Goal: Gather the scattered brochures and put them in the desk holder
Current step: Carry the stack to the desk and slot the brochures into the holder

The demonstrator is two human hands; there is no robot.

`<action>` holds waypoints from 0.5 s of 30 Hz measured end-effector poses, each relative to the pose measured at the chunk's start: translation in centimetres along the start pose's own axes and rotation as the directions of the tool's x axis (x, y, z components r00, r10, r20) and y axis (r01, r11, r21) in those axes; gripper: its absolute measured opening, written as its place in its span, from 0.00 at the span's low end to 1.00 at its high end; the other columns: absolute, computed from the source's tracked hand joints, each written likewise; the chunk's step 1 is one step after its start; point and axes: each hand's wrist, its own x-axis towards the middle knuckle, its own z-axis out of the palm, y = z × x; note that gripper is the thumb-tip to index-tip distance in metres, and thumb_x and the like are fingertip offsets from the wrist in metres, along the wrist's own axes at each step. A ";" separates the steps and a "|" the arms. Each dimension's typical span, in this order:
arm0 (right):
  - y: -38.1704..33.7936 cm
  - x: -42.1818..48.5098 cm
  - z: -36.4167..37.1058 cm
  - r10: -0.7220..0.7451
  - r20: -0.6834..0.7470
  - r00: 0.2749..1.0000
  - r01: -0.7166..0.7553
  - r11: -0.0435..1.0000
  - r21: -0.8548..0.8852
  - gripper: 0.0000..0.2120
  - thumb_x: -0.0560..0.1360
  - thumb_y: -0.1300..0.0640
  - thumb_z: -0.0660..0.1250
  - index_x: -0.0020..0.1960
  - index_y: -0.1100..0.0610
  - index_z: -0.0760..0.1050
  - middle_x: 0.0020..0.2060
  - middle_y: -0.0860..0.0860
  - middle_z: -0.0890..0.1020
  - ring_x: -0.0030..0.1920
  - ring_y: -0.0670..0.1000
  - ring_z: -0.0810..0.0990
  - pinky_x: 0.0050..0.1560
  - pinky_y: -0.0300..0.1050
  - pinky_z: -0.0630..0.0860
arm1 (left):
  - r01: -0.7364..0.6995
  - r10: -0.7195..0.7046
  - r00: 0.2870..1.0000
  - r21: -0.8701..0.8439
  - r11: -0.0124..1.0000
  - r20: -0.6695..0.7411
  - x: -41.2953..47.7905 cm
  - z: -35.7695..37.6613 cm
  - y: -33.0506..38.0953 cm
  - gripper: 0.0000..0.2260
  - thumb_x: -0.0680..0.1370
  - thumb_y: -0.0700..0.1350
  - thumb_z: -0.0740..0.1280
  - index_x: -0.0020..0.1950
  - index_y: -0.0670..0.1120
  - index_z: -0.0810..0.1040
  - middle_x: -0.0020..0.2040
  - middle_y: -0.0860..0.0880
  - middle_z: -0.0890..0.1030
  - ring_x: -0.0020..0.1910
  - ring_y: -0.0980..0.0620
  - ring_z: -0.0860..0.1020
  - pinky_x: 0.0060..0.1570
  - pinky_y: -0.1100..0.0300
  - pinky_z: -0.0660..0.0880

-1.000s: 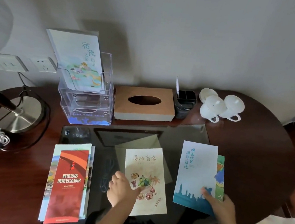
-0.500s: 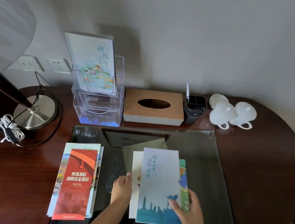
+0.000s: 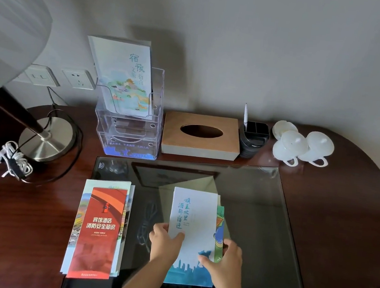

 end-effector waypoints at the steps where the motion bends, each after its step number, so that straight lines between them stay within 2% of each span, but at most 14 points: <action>1: -0.2 0.1 0.0 -0.001 0.002 1.000 0.001 1.000 0.009 0.34 0.58 0.50 0.79 0.59 0.58 0.70 0.54 0.52 0.70 0.57 0.51 0.70 0.59 0.46 0.74 | 0.006 -0.006 1.000 0.000 1.000 0.004 0.1 0.0 0.2 0.25 0.74 0.51 0.70 0.65 0.45 0.65 0.63 0.43 0.68 0.51 0.48 0.72 0.54 0.52 0.77; 4: -0.5 0.1 0.0 -0.007 -0.002 1.000 0.008 0.998 0.054 0.33 0.57 0.54 0.81 0.55 0.58 0.68 0.51 0.51 0.68 0.56 0.52 0.68 0.59 0.47 0.73 | 0.041 -0.043 0.999 0.115 0.993 0.022 0.5 -0.1 0.8 0.26 0.74 0.57 0.67 0.67 0.46 0.66 0.64 0.44 0.69 0.57 0.46 0.73 0.58 0.51 0.76; 6: -0.6 -0.1 0.3 0.008 -0.022 1.000 -0.005 0.993 0.116 0.32 0.58 0.57 0.81 0.54 0.56 0.66 0.51 0.51 0.68 0.57 0.52 0.69 0.60 0.50 0.74 | 0.020 -0.024 1.000 0.210 0.978 0.017 0.5 -0.4 1.0 0.23 0.76 0.57 0.64 0.67 0.46 0.68 0.64 0.45 0.70 0.62 0.45 0.70 0.63 0.48 0.71; 7: -0.6 -0.2 0.3 0.034 -0.019 0.999 -0.030 0.981 0.191 0.31 0.59 0.61 0.80 0.54 0.55 0.65 0.52 0.51 0.69 0.57 0.53 0.71 0.59 0.52 0.75 | -0.013 0.007 1.000 0.195 0.981 0.028 0.3 -0.6 0.9 0.21 0.77 0.55 0.63 0.66 0.46 0.67 0.64 0.45 0.70 0.63 0.45 0.69 0.64 0.48 0.69; 9: -1.2 -0.5 0.2 0.086 0.055 0.995 -0.101 0.904 0.416 0.31 0.63 0.68 0.76 0.56 0.55 0.63 0.54 0.55 0.72 0.53 0.53 0.76 0.53 0.50 0.78 | -0.117 0.123 0.982 -0.052 0.992 0.144 -0.2 -0.8 0.1 0.13 0.79 0.49 0.64 0.61 0.48 0.67 0.63 0.44 0.73 0.61 0.46 0.73 0.61 0.49 0.73; 11: -1.8 -0.8 -0.2 0.065 0.092 0.994 -0.106 0.818 0.566 0.32 0.65 0.71 0.75 0.58 0.53 0.61 0.53 0.54 0.75 0.49 0.49 0.79 0.42 0.40 0.79 | -0.176 0.256 0.931 -0.293 0.940 0.261 -1.7 -1.5 -0.3 0.08 0.80 0.45 0.63 0.56 0.52 0.66 0.59 0.46 0.76 0.54 0.50 0.79 0.50 0.58 0.79; 13: -2.6 -1.1 -1.1 0.009 0.079 0.997 -0.056 0.780 0.623 0.33 0.65 0.69 0.76 0.60 0.51 0.62 0.51 0.49 0.77 0.49 0.50 0.80 0.36 0.35 0.79 | -0.240 0.362 0.877 -0.363 0.900 0.317 -2.5 -2.4 -0.2 0.10 0.80 0.44 0.63 0.57 0.53 0.65 0.57 0.50 0.78 0.51 0.51 0.82 0.43 0.64 0.79; 15: -3.4 -1.3 -2.1 -0.053 0.054 0.997 0.006 0.768 0.640 0.30 0.65 0.68 0.76 0.59 0.50 0.67 0.51 0.47 0.80 0.51 0.49 0.81 0.38 0.35 0.80 | -0.356 0.486 0.810 -0.383 0.852 0.328 -2.8 -3.4 0.2 0.12 0.80 0.44 0.63 0.60 0.54 0.65 0.57 0.54 0.79 0.55 0.55 0.81 0.46 0.64 0.79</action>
